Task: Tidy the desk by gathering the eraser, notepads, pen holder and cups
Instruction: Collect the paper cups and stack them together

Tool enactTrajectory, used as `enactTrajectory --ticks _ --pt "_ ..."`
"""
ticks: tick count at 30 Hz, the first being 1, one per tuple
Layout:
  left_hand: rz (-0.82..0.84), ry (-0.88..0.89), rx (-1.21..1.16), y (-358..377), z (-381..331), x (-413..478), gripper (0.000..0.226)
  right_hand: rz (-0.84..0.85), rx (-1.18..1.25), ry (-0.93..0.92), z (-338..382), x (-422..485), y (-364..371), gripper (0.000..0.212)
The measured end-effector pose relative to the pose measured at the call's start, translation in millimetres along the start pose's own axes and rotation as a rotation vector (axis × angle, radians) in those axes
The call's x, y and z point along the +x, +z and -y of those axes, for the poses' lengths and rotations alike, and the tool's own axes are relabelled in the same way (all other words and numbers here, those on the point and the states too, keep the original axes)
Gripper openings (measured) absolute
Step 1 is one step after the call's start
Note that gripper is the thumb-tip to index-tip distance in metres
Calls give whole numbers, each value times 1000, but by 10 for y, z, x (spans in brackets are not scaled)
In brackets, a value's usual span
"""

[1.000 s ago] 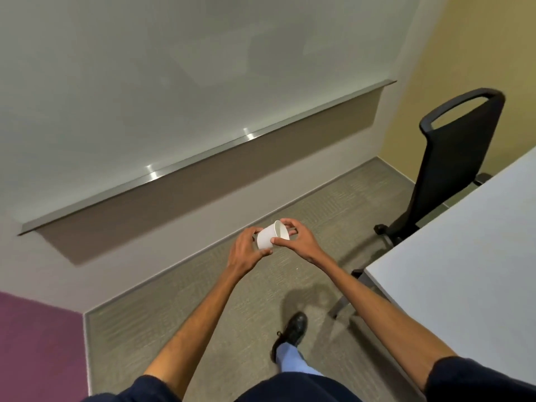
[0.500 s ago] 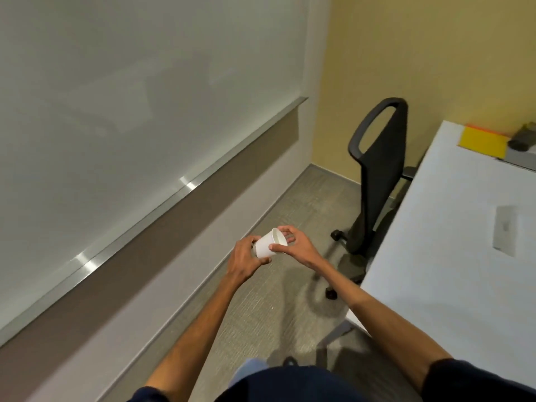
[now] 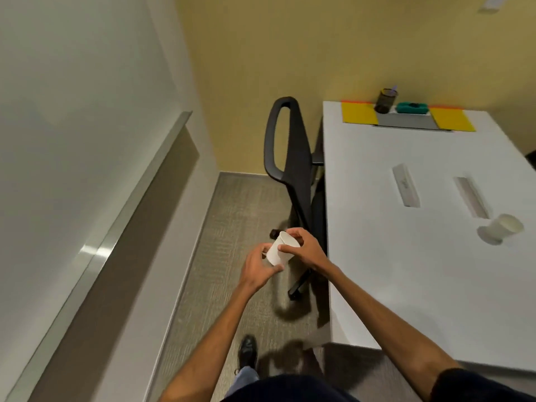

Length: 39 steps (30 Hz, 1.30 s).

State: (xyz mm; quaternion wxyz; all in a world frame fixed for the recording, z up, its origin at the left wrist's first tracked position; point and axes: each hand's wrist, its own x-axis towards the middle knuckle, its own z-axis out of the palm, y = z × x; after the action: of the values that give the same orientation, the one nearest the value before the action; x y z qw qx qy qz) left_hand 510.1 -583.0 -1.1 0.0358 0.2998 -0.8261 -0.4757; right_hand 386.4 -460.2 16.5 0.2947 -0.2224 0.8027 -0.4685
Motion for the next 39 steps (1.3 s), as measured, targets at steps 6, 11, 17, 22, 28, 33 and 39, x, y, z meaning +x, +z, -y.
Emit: enactTrajectory --ticks 6,11,17,22,28,33,39 --pt "346 194 181 56 -173 651 55 -175 -43 109 -63 251 -277 57" --pt "537 311 212 300 -512 969 54 -392 29 220 -201 136 -526 59" --pt "670 403 212 767 -814 1077 57 -558 73 314 -362 -124 -809 67" --pt "780 417 149 1263 -1098 1192 58 -701 86 379 -580 -208 -1151 73" --pt "825 417 154 1706 -1446 1554 56 -781 133 401 -814 5 -1634 75" --pt "835 446 168 2011 -1773 1946 52 -837 140 391 -915 197 -2036 73" --pt "852 532 234 2331 -2088 2143 47 -928 79 404 -997 345 -2458 71"
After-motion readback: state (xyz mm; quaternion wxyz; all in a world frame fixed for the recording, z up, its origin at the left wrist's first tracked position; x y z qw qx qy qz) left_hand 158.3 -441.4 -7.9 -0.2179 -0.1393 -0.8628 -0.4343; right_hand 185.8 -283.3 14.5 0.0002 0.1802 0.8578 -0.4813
